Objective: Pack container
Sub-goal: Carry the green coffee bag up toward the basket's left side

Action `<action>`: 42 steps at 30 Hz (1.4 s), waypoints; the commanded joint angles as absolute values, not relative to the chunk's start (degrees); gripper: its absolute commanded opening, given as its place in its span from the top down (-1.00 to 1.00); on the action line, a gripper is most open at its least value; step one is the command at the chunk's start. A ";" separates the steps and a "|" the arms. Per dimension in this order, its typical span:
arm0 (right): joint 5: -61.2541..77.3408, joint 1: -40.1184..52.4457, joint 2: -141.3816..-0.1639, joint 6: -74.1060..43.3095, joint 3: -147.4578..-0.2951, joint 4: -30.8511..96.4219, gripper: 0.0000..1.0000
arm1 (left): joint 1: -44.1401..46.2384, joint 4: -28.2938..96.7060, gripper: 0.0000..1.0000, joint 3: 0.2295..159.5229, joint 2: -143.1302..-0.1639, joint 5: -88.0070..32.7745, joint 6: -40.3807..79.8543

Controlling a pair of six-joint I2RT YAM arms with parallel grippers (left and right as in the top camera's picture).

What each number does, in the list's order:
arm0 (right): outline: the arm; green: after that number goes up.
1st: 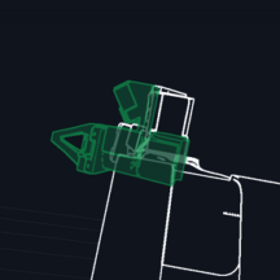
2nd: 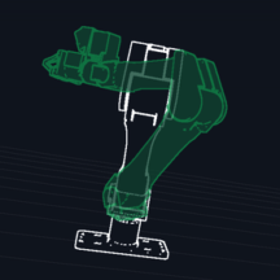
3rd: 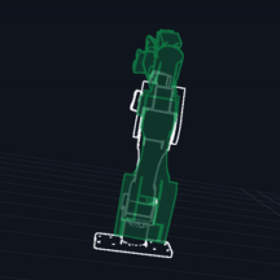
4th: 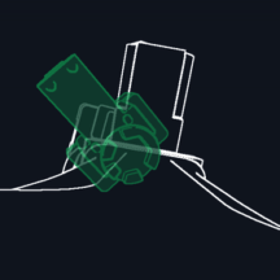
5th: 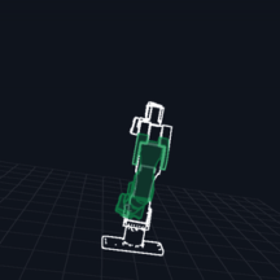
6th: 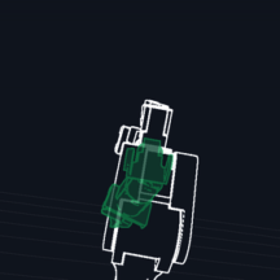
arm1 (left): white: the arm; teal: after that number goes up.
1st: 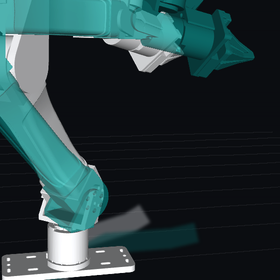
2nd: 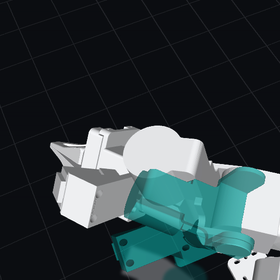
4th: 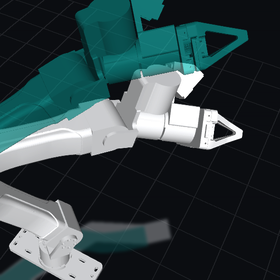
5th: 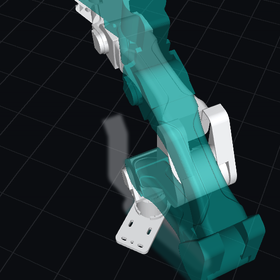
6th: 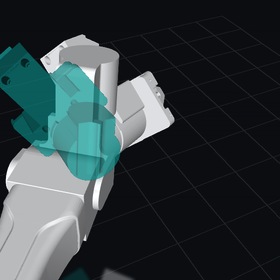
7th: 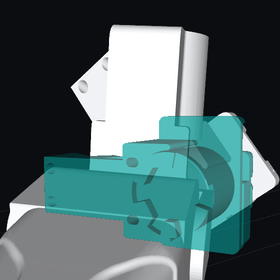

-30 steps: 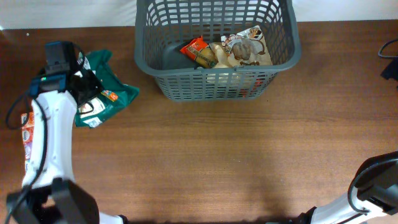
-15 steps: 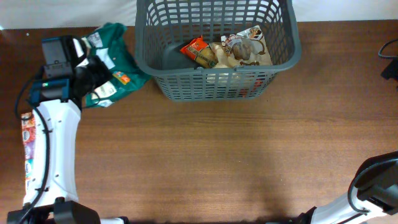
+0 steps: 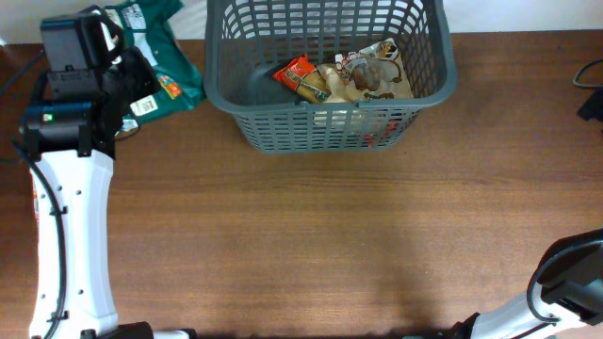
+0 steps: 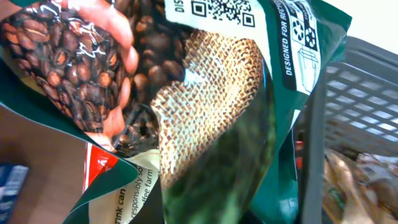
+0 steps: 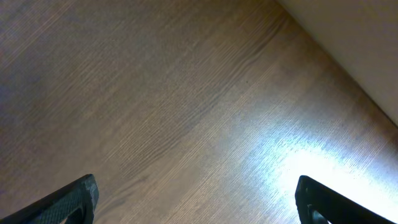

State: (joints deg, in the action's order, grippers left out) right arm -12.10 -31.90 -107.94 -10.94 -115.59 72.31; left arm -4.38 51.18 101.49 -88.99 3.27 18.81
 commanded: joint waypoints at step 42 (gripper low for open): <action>-12.01 -31.86 -107.24 -11.38 -115.50 72.16 -0.98 | 2.37 63.92 0.97 116.68 -85.23 26.83 11.62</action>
State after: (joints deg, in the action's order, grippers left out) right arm -12.08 -31.90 -107.94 -10.94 -115.59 72.31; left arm 2.20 65.58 114.10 -88.27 23.11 12.56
